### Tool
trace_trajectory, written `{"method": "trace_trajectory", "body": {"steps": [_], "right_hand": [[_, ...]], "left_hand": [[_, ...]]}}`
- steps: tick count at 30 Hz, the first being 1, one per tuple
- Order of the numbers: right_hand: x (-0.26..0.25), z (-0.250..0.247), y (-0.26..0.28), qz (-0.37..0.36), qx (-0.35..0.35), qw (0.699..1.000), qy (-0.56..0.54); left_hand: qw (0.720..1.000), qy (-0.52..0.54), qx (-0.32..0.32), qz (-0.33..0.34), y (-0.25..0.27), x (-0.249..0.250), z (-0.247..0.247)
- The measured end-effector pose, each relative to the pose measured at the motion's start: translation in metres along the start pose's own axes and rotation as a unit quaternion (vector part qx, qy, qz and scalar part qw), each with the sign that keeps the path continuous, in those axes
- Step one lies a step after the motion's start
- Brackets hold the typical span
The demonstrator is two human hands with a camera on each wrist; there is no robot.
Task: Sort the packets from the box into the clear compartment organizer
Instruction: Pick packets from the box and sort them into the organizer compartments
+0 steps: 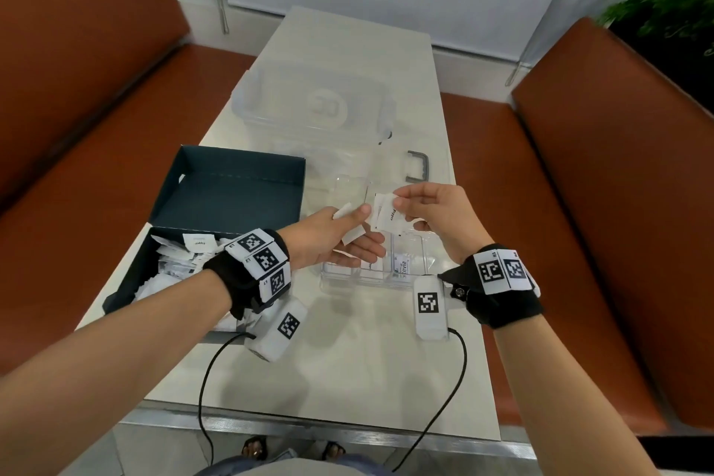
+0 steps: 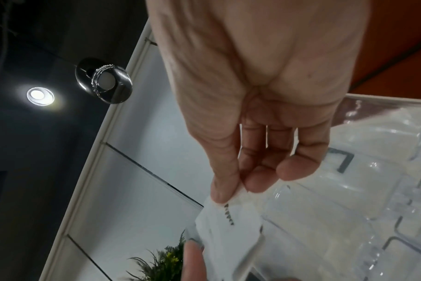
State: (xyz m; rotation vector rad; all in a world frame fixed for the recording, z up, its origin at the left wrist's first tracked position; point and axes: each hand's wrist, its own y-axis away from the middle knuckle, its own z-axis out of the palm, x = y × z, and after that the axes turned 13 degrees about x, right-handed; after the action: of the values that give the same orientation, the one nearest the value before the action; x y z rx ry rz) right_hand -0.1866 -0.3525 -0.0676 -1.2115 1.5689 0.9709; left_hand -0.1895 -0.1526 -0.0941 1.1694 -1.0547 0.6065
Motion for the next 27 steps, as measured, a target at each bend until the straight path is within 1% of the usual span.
{"method": "trace_trajectory", "body": {"steps": [2,5,9,13,15,17,19,21,23,24,27], "right_hand": [[-0.003,0.004,0.002,-0.011,-0.033,0.999,0.008],[-0.008,0.015,0.007,-0.038,-0.068,0.996,0.048],[-0.014,0.029,0.013,-0.07,-0.096,0.989,0.086],[-0.017,0.036,0.017,-0.079,-0.139,0.982,0.105],[-0.016,0.036,0.018,-0.058,-0.132,0.987,0.069],[-0.012,0.036,0.019,-0.035,-0.102,0.994,0.024],[-0.008,0.036,0.018,-0.019,-0.067,0.998,-0.004],[-0.004,0.036,0.018,-0.005,-0.047,0.999,-0.024],[0.001,0.038,0.019,0.008,-0.036,0.998,-0.042],[0.003,0.039,0.02,0.013,-0.03,0.998,-0.047],[0.007,0.044,0.023,0.003,-0.01,0.999,-0.044]], "left_hand": [[1.0,-0.014,-0.005,-0.014,0.003,0.0,-0.002],[0.998,-0.032,-0.036,-0.033,0.007,0.001,-0.003],[0.995,-0.058,-0.073,-0.029,0.014,0.004,-0.002],[0.996,-0.055,-0.065,-0.015,0.019,0.005,-0.003],[0.997,-0.055,-0.057,-0.018,0.019,0.004,-0.005],[0.998,-0.039,-0.046,-0.032,0.02,0.002,-0.009],[0.999,0.018,-0.028,-0.041,0.021,0.0,-0.013],[0.994,0.097,-0.004,-0.043,0.023,-0.002,-0.016],[0.988,0.149,0.016,-0.033,0.024,-0.005,-0.017],[0.987,0.157,0.023,-0.021,0.023,-0.006,-0.017],[0.99,0.141,0.023,0.018,0.023,-0.008,-0.014]]}}
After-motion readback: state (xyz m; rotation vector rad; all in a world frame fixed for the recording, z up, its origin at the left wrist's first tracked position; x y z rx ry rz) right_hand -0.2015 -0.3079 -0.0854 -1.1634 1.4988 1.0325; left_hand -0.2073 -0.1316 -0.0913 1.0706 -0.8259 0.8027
